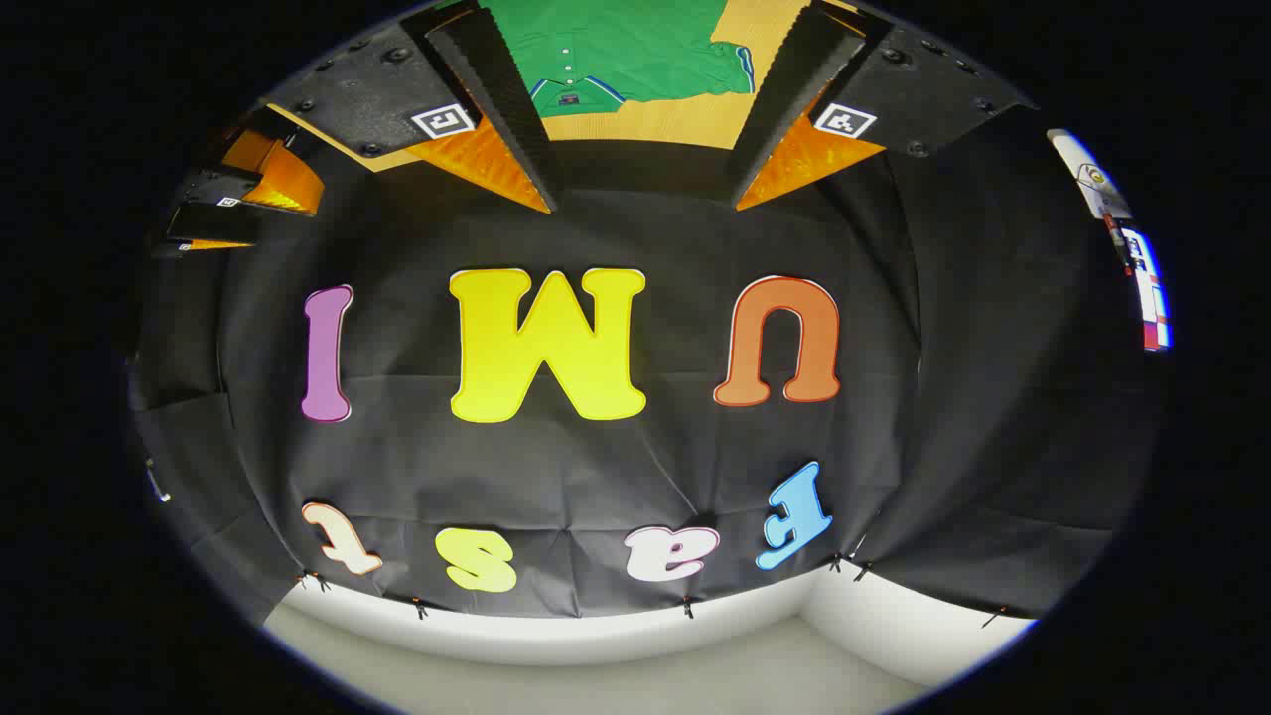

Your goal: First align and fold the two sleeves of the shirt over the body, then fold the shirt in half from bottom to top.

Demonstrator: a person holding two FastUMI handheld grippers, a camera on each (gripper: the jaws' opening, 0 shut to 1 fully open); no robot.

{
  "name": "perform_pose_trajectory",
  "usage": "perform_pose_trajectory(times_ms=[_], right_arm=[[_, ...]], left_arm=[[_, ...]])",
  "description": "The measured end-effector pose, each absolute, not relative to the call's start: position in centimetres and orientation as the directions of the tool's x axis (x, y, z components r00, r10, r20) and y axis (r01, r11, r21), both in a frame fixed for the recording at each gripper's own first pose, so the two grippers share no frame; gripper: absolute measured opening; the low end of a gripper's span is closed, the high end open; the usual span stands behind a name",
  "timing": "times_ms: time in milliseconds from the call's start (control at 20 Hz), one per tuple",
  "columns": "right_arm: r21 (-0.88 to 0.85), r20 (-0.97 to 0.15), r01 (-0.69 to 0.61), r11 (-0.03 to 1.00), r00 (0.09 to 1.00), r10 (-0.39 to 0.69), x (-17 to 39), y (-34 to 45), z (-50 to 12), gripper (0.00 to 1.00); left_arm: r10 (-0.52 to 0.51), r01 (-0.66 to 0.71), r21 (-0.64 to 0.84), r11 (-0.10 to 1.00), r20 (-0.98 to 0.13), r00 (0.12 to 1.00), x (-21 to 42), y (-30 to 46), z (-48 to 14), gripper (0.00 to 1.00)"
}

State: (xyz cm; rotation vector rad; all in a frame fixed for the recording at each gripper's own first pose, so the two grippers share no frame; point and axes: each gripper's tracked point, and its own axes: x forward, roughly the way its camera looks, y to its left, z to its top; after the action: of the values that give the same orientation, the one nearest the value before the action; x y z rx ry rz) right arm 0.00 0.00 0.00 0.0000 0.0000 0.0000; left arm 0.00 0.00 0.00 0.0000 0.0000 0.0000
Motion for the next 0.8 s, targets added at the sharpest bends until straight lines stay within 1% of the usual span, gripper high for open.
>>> perform_pose_trajectory(times_ms=[100,150,250,450,500,550,600,750,800], right_arm=[[0.000,0.004,0.011,1.000,1.000,-0.011,0.0,-0.8,0.0,0.95],[0.003,0.005,0.019,1.000,1.000,-0.019,0.0,-1.2,0.0,0.96],[0.003,0.005,0.036,0.999,0.999,-0.036,0.3,-1.9,0.0,0.95],[0.009,-0.019,0.042,0.999,0.999,-0.042,0.5,-2.7,-0.7,0.96],[0.010,-0.020,0.042,0.999,0.999,-0.042,0.5,-2.7,-0.7,0.97],[0.009,-0.018,0.044,0.999,0.999,-0.043,0.6,-2.8,-0.6,0.95],[0.008,-0.018,0.043,0.999,0.999,-0.043,0.7,-2.8,-0.6,0.96],[-0.001,-0.025,0.036,0.999,0.999,-0.036,0.8,-2.8,-0.9,0.96],[-0.007,-0.032,0.038,0.999,0.999,-0.038,0.9,-2.9,-1.2,0.95]], left_arm=[[-0.007,0.007,-0.006,1.000,-0.014,1.000,0.3,-0.6,-0.4,1.00],[-0.009,0.009,-0.008,1.000,-0.022,1.000,0.3,-0.9,-0.7,1.00],[-0.011,0.010,-0.019,1.000,-0.033,0.999,0.5,-1.1,-1.3,1.00],[-0.011,0.010,-0.020,1.000,-0.056,0.998,0.6,-1.4,-2.0,1.00],[-0.006,0.006,-0.015,1.000,-0.057,0.998,0.7,-1.3,-1.9,1.00],[-0.010,0.009,-0.016,1.000,-0.052,0.999,0.7,-1.3,-1.8,1.00],[-0.011,0.010,-0.016,1.000,-0.046,0.999,0.8,-1.2,-1.7,1.00],[-0.016,0.016,-0.005,1.000,-0.037,0.999,0.9,-1.4,-1.3,1.00],[-0.019,0.019,-0.005,1.000,-0.032,0.999,1.0,-1.3,-1.3,1.00]])
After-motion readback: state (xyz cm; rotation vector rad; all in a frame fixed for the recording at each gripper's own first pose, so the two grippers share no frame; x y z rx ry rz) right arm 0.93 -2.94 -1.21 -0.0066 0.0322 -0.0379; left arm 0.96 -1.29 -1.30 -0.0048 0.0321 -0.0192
